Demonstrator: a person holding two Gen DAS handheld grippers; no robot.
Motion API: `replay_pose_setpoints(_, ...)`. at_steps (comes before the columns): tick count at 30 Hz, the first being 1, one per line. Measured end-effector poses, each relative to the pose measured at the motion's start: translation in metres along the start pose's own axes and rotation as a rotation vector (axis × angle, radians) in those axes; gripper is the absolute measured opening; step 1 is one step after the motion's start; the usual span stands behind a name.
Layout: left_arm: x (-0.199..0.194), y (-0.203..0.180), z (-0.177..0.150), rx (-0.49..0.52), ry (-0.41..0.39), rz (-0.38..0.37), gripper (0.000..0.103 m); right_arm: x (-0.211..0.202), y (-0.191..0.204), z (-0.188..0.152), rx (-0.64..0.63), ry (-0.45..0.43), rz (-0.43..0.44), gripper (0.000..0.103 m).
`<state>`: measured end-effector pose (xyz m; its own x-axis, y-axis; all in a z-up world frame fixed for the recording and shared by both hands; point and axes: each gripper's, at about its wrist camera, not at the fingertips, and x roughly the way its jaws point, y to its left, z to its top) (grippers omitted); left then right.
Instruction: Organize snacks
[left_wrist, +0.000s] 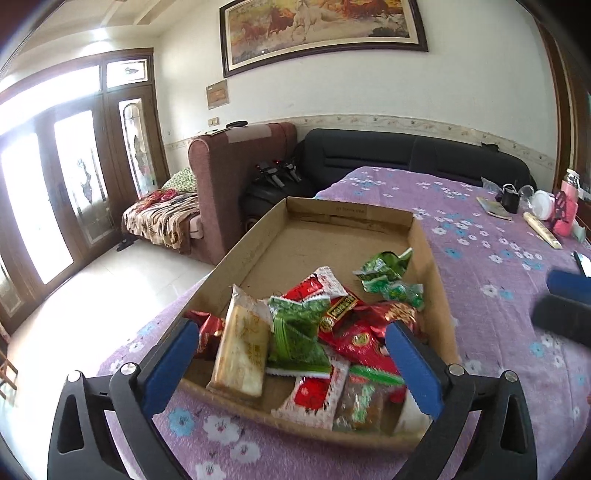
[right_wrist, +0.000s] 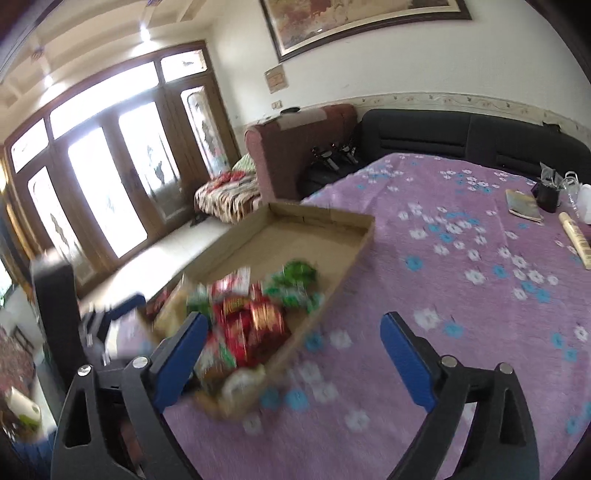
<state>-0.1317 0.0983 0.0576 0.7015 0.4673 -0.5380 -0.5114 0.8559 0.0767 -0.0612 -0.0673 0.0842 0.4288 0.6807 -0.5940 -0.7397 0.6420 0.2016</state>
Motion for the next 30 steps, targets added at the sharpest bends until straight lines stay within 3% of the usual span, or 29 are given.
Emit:
replay_pose_setpoints(4,-0.012,-0.002,-0.001,0.016,-0.009,0.059,0.102,-0.008,0.004,-0.03,-0.077,0.005,-0.019,0.099)
replay_pose_setpoints(6,-0.019,-0.001,-0.002,0.007,-0.022,0.051,0.102,-0.01,0.007,-0.036,-0.097,-0.01,-0.013,0.099)
replay_pose_setpoints(9,-0.029,0.0,-0.001,-0.017,-0.039,0.034,0.102,-0.011,0.008,-0.039,-0.106,-0.038,0.014,0.102)
replay_pose_setpoints(14,-0.028,-0.005,0.001,-0.041,0.0,0.053,0.102,-0.014,0.007,-0.039,-0.167,-0.08,-0.038,0.103)
replay_pose_setpoints(20,-0.023,-0.008,0.0,-0.054,0.034,0.069,0.102,-0.005,0.004,-0.042,-0.219,-0.035,0.012,0.103)
replay_pose_setpoints(30,-0.018,-0.007,-0.004,-0.048,0.06,0.097,0.102,-0.01,0.012,-0.044,-0.249,-0.055,0.061,0.103)
